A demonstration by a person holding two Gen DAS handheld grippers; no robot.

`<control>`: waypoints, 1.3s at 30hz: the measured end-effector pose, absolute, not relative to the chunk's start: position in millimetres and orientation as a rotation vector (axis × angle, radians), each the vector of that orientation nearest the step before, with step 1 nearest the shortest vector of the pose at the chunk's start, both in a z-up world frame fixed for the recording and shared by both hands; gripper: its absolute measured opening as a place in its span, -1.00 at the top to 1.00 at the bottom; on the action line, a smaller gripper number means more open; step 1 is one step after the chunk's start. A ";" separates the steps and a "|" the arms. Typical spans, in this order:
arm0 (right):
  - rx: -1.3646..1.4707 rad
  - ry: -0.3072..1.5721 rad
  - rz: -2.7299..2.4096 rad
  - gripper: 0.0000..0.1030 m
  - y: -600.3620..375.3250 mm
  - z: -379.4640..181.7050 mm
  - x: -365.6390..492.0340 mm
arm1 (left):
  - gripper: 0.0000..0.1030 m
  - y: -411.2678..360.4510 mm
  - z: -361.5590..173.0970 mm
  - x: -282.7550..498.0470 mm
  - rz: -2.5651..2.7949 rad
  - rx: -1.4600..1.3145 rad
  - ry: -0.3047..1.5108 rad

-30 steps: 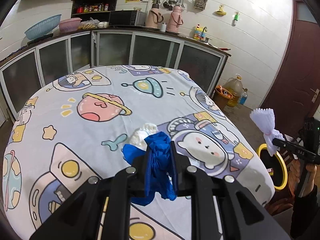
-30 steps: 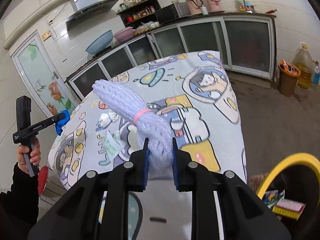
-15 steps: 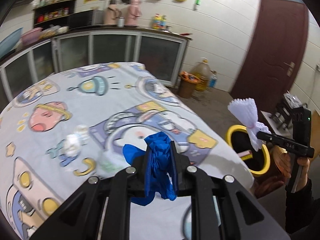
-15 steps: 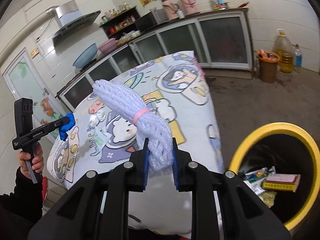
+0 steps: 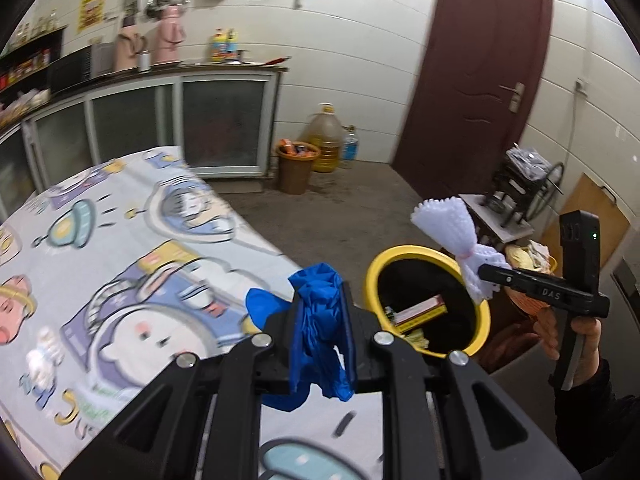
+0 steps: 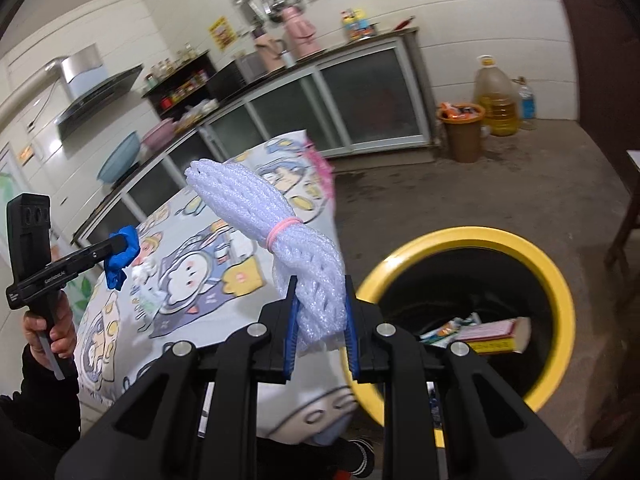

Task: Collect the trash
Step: 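Carry the glove and mesh bag over the bin and open both tools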

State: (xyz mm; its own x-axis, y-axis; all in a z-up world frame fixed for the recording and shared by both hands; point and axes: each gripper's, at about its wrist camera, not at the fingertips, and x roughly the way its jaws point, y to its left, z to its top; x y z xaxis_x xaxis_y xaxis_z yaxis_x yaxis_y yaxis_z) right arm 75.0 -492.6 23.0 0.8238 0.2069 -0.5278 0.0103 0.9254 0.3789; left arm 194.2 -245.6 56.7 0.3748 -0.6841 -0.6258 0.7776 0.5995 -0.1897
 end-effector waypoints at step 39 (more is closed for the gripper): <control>0.542 0.693 -0.250 0.62 -597.4 -59.2 42.6 | 0.70 -459.8 -21.8 164.1 -1.137 0.250 0.890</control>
State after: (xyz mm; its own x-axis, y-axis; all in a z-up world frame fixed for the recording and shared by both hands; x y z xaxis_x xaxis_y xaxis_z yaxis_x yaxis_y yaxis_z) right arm 42.6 -597.4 -59.2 0.7468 -0.0416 -0.6638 0.3919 0.8339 0.3887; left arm 164.1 -459.8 -21.8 0.1308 -0.6788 -0.7226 0.8644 0.4351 -0.2521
